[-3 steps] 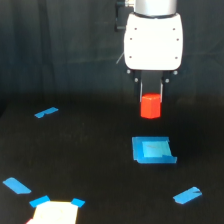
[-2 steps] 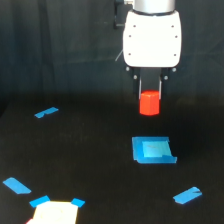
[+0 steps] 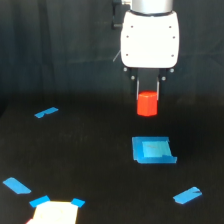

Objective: Pick up the red object from the table

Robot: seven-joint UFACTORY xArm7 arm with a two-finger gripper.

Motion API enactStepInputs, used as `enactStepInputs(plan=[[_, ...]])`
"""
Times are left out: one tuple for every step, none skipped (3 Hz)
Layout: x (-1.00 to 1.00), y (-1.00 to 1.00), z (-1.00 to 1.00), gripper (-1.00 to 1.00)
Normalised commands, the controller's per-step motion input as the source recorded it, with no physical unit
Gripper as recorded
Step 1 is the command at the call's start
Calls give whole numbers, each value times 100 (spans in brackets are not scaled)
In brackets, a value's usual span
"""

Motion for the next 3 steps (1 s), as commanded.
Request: enactStepInputs(plan=[[-22, 29, 30, -100], [-47, -14, 76, -100], [-44, -100, 27, -100]])
